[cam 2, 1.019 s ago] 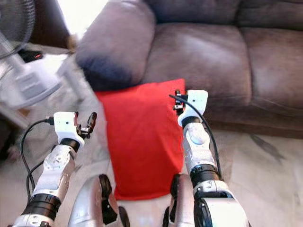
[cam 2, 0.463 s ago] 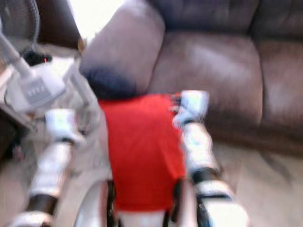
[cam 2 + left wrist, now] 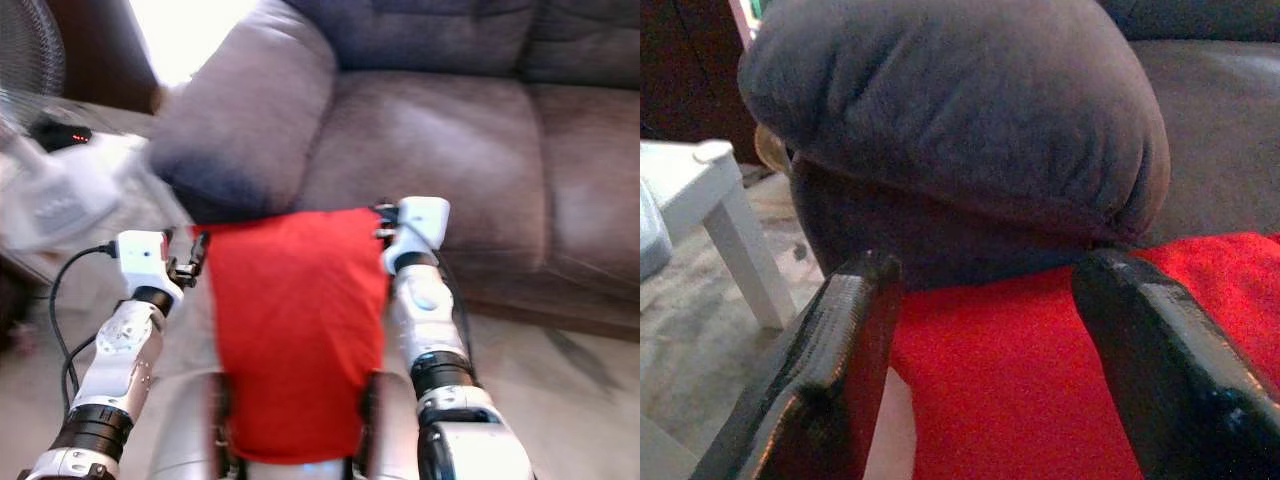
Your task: Move the pillow to the sofa from floor
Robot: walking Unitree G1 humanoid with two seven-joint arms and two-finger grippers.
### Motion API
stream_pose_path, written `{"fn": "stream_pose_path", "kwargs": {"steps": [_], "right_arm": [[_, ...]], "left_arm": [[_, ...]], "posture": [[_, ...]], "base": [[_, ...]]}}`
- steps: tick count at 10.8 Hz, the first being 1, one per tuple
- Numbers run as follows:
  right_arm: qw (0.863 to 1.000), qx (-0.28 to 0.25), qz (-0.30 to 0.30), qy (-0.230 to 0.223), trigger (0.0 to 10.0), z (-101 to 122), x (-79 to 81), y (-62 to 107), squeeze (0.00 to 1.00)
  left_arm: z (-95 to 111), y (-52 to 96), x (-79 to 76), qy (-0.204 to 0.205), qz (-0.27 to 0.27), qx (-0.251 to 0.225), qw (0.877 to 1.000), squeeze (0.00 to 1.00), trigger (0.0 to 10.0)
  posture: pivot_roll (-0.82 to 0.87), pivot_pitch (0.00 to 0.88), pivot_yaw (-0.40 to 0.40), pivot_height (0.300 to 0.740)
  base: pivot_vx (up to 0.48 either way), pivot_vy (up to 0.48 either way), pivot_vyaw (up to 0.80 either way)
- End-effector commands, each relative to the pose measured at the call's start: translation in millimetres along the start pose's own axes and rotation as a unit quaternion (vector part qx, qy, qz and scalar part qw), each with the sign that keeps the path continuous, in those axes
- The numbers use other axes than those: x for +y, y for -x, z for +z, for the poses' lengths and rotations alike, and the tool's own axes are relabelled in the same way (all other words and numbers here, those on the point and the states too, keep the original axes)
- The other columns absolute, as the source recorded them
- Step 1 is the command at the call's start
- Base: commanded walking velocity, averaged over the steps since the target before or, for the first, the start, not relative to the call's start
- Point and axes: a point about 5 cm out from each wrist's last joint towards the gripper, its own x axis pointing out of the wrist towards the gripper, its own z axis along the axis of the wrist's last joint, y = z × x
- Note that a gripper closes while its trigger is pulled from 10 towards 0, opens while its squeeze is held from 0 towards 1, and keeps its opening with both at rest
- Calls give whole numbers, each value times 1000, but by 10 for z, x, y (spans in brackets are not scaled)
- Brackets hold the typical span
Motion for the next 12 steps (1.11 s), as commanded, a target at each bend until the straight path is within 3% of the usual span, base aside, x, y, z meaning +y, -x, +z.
{"fn": "stream_pose_path", "kwargs": {"steps": [1,2,4,8,10,11,12], "right_arm": [[998,56,3,0,10000,-166,83,11,0],[998,60,3,-23,10000,-163,84,-4,1000],[991,115,-8,-71,10000,-181,127,-79,1000],[989,113,-5,-92,10000,88,261,-257,1000],[992,79,-10,-95,10000,312,274,-350,1000],[993,76,-30,-84,10000,361,228,-369,0],[993,65,-54,-85,10000,421,157,-387,0]], "left_arm": [[-17,47,111,11,16,11,1000,0,10000],[15,42,130,15,17,8,1000,0,10000],[152,37,243,32,25,-5,999,0,10000],[433,62,304,70,2,-21,997,0,10000],[560,98,361,92,-7,-23,995,0,10000],[593,124,400,100,-7,-20,995,0,10000],[614,140,450,108,-5,-16,994,0,10000]], "posture": [[202,219,46,540],[210,232,51,540],[237,287,67,540],[283,374,97,540],[297,402,113,540],[304,413,120,540],[310,420,125,540]], "base": [[0,0,0],[0,0,0],[0,0,0],[0,0,0],[0,0,0],[0,0,0],[0,0,0]]}}
